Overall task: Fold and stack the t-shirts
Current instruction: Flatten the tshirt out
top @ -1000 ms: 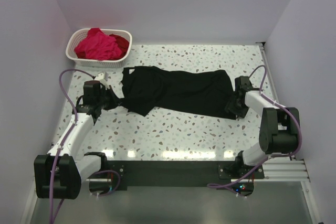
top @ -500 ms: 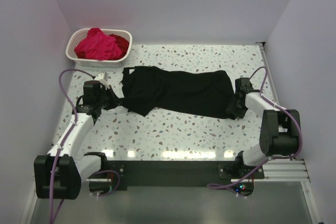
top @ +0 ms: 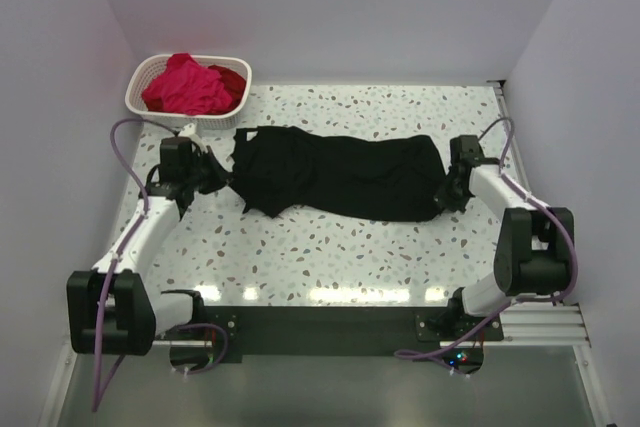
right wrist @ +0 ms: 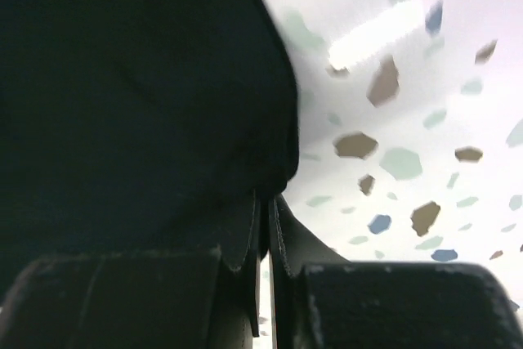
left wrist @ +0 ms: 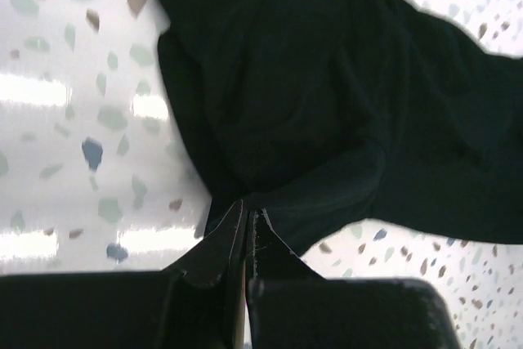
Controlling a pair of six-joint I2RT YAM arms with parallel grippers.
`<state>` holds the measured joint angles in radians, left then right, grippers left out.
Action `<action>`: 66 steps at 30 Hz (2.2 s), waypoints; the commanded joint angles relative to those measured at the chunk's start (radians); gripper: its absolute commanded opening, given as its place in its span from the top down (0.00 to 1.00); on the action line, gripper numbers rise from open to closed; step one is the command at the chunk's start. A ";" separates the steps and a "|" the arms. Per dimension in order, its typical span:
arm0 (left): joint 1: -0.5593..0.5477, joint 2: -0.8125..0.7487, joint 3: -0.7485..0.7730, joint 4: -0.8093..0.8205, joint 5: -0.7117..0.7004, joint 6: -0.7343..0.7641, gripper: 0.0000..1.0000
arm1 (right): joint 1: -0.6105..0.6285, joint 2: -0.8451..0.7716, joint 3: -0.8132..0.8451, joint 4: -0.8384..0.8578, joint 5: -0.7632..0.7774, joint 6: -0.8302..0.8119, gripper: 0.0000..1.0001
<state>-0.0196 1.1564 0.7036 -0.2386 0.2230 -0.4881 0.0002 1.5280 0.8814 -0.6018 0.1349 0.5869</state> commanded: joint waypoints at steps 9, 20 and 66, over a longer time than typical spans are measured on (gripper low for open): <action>0.017 0.095 0.794 -0.160 -0.106 -0.041 1.00 | 0.003 -0.129 0.810 -0.300 0.080 -0.041 1.00; 0.017 -0.194 1.166 -0.248 -0.318 0.107 1.00 | 0.001 -0.457 1.130 -0.334 0.153 -0.222 1.00; 0.015 0.680 0.606 0.309 0.108 0.140 1.00 | 0.001 0.225 0.345 0.464 -0.031 -0.326 1.00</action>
<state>-0.0124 1.8038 1.2396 0.0017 0.2958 -0.3119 0.0055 1.7100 1.1069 -0.2066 0.0929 0.2958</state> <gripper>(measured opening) 0.021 0.031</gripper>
